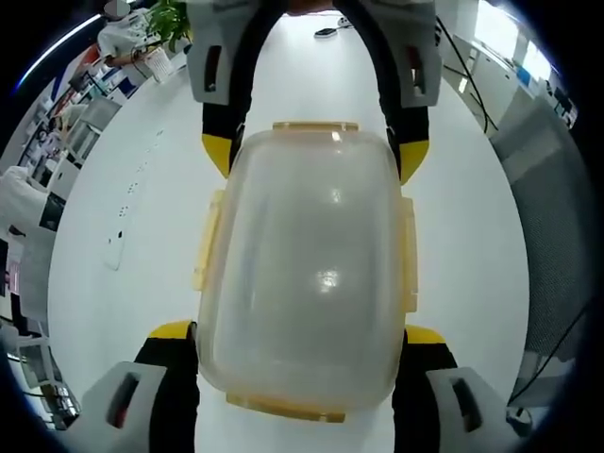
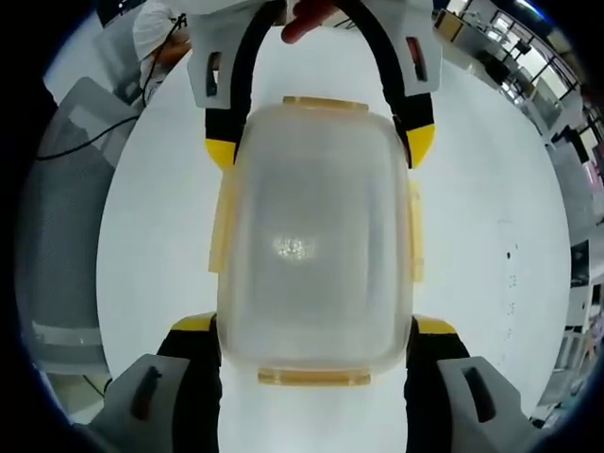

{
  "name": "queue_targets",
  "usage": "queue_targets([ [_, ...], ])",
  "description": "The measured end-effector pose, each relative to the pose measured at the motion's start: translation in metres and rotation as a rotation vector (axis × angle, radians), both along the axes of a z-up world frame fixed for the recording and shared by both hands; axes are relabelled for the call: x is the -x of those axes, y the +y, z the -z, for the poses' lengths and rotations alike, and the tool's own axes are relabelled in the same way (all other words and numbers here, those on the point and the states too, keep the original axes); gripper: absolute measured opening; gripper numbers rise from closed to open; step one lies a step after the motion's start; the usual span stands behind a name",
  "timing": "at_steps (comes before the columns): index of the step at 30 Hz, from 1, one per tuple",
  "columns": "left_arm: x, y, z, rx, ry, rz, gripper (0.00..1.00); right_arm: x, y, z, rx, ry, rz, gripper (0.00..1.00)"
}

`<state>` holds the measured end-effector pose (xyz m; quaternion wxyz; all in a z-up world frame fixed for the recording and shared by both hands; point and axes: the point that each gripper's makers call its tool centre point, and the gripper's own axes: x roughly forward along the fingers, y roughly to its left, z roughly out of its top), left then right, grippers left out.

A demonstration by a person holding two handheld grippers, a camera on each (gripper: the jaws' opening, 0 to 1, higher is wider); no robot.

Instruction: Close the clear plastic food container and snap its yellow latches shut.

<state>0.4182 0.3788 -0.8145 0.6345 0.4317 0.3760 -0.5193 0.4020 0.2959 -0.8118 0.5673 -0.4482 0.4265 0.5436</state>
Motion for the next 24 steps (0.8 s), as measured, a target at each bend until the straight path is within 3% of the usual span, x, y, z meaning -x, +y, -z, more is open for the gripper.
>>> queue_targets([
  [4,-0.001,0.003,0.003,-0.051,-0.018,0.053,0.85,0.0,0.001,0.0,-0.005,0.001,0.01,0.79],
  [8,-0.002,0.0,-0.002,0.032,0.027,0.004,0.85,0.001,0.001,-0.003,-0.042,-0.013,0.007,0.79],
  [13,0.0,0.004,-0.005,0.072,0.017,-0.002,0.84,-0.001,0.002,-0.006,-0.116,-0.051,0.002,0.77],
  [16,-0.002,0.002,-0.008,0.144,-0.004,-0.037,0.85,-0.002,0.004,-0.007,-0.185,-0.056,0.073,0.78],
  [20,-0.001,0.004,-0.012,0.249,-0.048,-0.073,0.88,-0.005,0.008,-0.011,-0.315,-0.115,0.148,0.86],
  [24,-0.004,0.011,-0.018,0.377,-0.105,-0.179,0.87,-0.005,0.005,-0.012,-0.399,-0.174,0.238,0.91],
])
